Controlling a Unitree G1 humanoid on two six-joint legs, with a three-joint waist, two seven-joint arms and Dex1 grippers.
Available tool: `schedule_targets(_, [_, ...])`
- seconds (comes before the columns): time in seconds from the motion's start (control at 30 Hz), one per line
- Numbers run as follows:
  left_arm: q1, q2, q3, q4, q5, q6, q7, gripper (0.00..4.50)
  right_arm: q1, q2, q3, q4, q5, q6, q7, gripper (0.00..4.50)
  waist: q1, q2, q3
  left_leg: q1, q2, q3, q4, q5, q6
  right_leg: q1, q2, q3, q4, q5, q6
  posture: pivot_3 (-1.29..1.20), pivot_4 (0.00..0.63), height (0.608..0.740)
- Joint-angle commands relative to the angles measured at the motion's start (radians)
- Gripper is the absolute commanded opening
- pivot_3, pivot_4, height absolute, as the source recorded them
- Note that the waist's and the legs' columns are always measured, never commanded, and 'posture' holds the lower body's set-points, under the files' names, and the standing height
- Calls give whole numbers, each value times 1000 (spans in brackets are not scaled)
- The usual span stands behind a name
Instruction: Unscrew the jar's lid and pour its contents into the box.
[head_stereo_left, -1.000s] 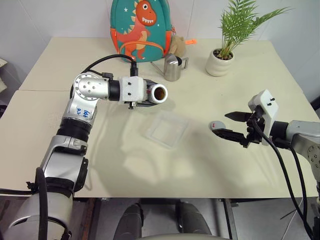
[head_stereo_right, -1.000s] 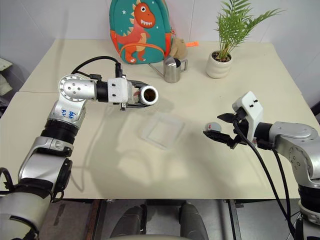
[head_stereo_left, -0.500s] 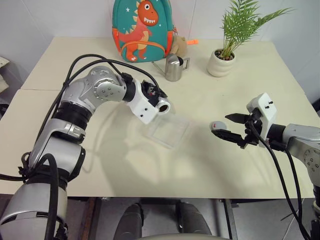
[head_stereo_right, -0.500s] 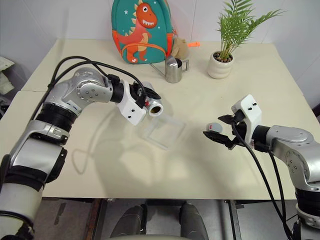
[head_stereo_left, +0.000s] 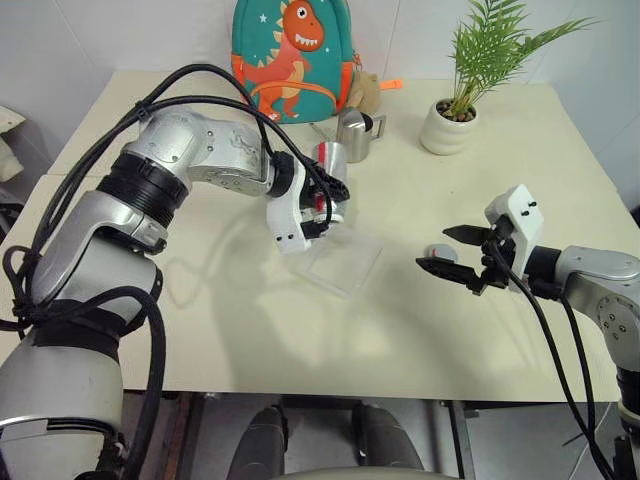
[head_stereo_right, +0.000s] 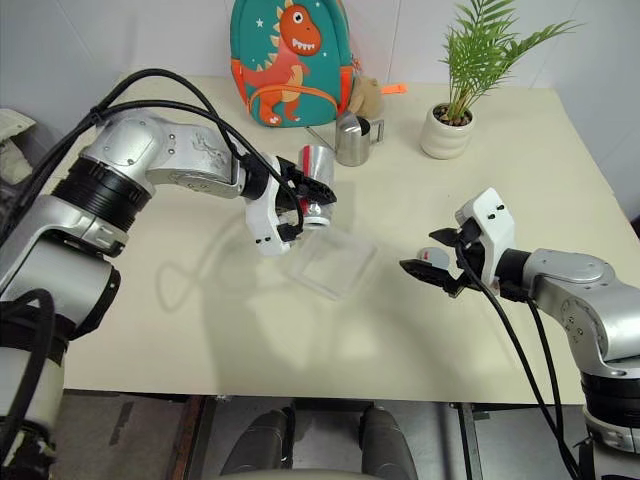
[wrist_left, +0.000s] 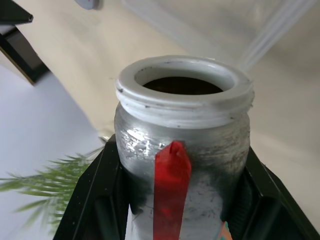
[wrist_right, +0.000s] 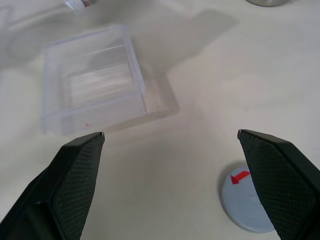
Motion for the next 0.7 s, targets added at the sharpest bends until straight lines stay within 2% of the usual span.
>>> schedule_targets(0.03, [-45,16,-46,-30,100,32,143,1983,17,-19,-82,-49,84,-12,64,4490,0,0,0,0,0,0,0,0,0,0,0,0,0,0,0,0,150,740])
schedule_targets(0.27, [-70,14,-108,-17,164,54,252,1983,48,-18,-156,-113,219,2,116,4490,1,-1,0,0,0,0,0,0,0,0,0,0,1,0,0,0,150,740])
schedule_targets(0.7, [-99,-11,-121,-56,168,98,317,1983,100,11,-170,-137,221,-87,81,4490,2,-1,1,0,0,0,1,0,0,0,0,0,3,0,0,0,150,740])
